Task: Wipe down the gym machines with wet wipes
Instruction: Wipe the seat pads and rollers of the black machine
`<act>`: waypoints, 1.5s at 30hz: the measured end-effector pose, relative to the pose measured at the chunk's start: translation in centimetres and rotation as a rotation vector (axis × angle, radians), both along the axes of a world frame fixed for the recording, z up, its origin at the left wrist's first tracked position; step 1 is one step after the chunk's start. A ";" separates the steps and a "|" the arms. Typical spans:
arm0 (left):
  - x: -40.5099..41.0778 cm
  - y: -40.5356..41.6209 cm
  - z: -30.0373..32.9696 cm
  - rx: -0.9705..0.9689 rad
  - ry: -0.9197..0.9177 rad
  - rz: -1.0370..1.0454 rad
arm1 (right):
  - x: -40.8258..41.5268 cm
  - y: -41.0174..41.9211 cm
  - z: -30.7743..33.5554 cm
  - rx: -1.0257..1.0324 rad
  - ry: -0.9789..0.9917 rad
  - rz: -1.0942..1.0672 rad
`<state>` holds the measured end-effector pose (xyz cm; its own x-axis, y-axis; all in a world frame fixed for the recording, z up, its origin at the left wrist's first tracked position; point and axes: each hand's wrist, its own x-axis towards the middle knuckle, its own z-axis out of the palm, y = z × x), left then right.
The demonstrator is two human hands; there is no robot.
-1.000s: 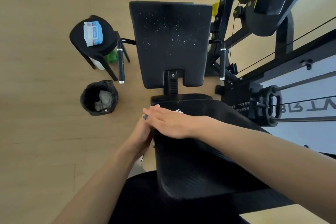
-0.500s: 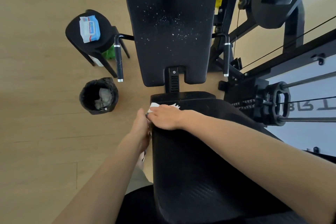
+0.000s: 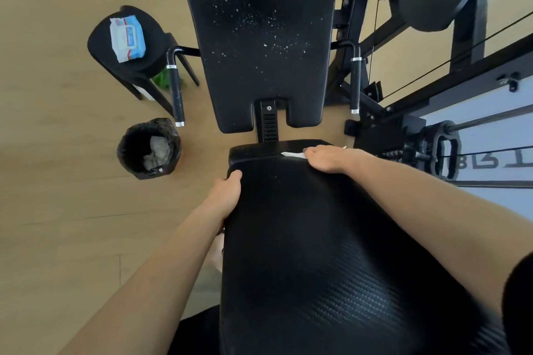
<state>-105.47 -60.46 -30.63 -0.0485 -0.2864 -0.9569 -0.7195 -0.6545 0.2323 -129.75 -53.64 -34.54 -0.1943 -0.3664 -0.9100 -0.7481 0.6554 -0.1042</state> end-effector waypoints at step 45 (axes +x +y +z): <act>-7.2 0.6 2.4 -0.280 -0.041 -0.421 | 8.1 7.5 17.6 -0.192 -0.508 0.275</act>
<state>-112.65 -59.91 -28.23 -0.1786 -0.4962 -0.8496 -0.9198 -0.2225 0.3233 -121.64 -46.18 -16.91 0.3718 -0.5086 -0.7766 -0.7132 0.3791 -0.5897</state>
